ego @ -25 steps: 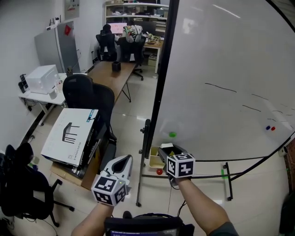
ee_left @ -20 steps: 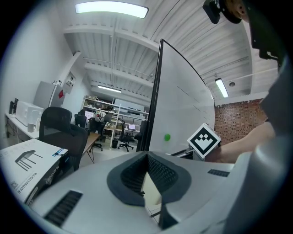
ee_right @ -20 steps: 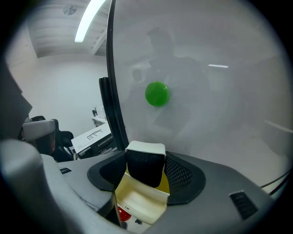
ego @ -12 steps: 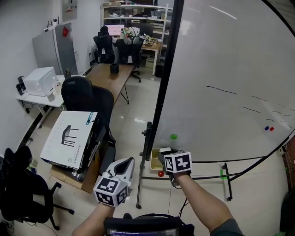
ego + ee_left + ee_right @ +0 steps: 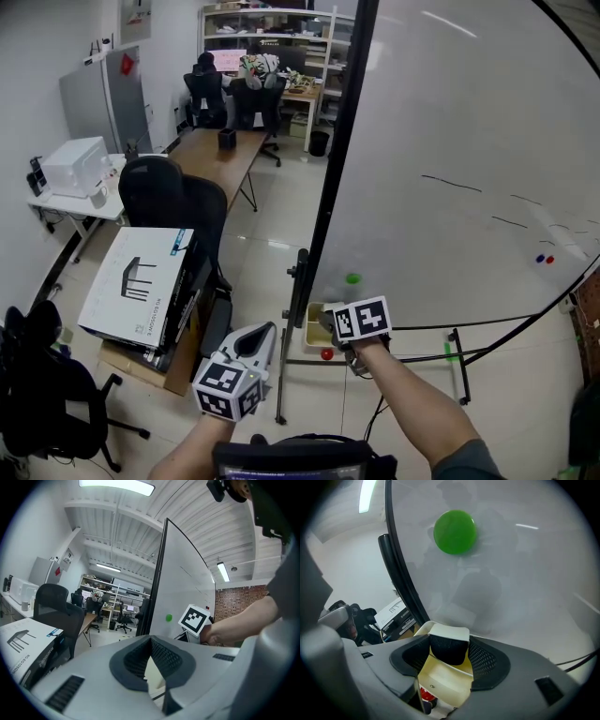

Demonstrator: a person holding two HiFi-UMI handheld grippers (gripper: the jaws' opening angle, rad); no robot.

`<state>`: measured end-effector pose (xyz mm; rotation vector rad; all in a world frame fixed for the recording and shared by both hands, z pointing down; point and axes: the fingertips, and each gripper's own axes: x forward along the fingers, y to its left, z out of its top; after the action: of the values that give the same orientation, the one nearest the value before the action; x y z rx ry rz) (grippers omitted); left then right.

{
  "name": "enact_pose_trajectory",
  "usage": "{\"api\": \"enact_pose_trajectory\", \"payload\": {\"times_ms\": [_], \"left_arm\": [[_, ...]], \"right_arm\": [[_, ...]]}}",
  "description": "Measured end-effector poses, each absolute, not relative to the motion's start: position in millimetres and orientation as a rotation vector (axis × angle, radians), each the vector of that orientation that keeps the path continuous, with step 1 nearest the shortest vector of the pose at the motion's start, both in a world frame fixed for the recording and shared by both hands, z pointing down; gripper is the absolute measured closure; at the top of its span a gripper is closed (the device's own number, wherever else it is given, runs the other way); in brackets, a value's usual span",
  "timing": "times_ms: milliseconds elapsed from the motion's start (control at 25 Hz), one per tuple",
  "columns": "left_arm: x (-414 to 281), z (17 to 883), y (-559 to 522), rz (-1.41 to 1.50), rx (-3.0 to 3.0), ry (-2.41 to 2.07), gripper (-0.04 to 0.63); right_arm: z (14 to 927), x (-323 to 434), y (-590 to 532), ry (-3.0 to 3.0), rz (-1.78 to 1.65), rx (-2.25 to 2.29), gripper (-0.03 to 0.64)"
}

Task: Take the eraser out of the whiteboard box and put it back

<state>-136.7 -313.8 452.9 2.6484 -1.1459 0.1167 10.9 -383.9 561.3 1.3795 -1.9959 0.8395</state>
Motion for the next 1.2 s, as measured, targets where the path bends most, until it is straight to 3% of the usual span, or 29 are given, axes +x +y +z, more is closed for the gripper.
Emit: {"api": "enact_pose_trajectory", "payload": {"times_ms": [1200], "left_arm": [[-137, 455, -298, 0.099, 2.636, -1.106, 0.566]], "right_arm": [[576, 4, -387, -1.789, 1.048, 1.333, 0.330]]}}
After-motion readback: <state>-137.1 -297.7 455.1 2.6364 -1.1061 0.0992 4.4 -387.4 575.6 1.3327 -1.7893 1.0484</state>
